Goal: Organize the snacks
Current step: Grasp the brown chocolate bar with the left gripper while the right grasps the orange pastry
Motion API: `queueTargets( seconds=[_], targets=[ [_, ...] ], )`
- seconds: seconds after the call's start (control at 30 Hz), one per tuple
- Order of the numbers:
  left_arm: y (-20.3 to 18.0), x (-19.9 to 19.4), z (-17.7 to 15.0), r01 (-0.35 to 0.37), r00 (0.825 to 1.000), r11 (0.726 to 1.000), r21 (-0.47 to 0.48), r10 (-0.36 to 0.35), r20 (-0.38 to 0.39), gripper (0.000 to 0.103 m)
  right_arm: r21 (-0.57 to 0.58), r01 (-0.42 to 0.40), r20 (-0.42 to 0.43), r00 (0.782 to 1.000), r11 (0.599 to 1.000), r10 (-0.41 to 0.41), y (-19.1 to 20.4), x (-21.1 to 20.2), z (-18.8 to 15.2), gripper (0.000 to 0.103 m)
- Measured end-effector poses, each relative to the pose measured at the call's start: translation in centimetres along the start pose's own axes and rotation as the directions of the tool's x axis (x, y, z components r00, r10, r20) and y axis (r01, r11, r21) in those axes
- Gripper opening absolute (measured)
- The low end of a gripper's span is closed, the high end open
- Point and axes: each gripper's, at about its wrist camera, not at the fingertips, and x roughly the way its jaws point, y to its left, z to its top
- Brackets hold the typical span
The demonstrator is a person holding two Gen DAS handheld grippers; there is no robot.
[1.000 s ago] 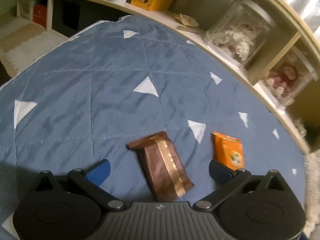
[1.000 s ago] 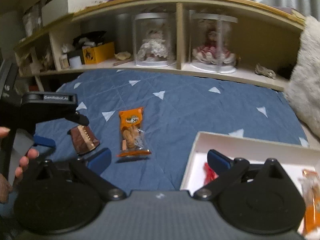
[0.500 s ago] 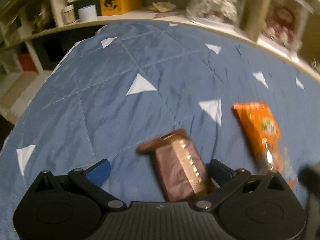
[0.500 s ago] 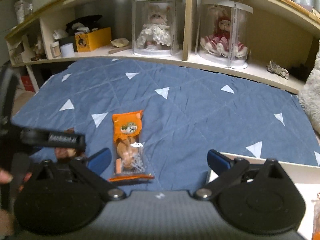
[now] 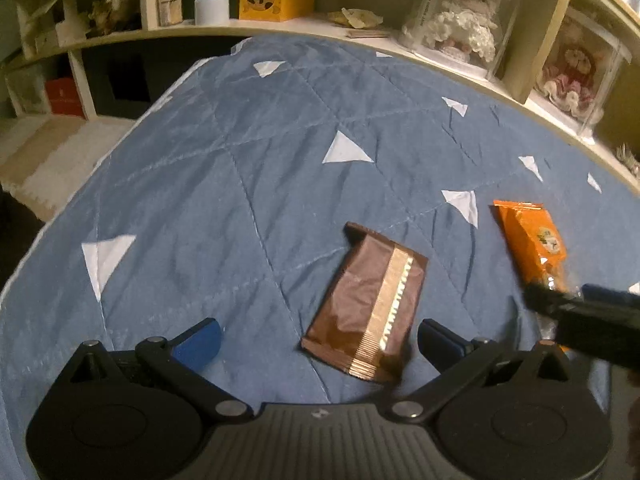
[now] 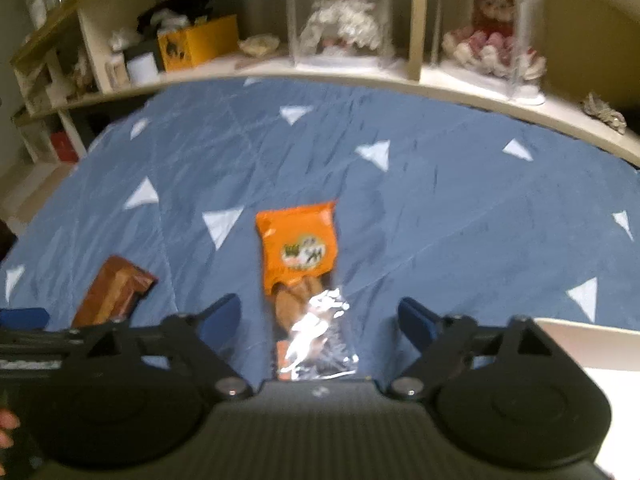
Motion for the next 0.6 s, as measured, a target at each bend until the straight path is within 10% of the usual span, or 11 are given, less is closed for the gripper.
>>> queueTargets(
  seconds=[0.27,0.6],
  targets=[
    [-2.3,0.5,0.2,-0.024,0.999,0.988,0.151,0.02,0.032,0.076,-0.04,0.017,-0.024,1.0,0.999,-0.018,0.9,0.9,-1.1,0.052],
    [-2.7,0.0,-0.3,0.035,0.999,0.987,0.155,-0.041,0.035,0.044,-0.021,0.001,-0.024,1.0,1.0,-0.002,0.5,-0.7,-2.6,0.048]
  ],
)
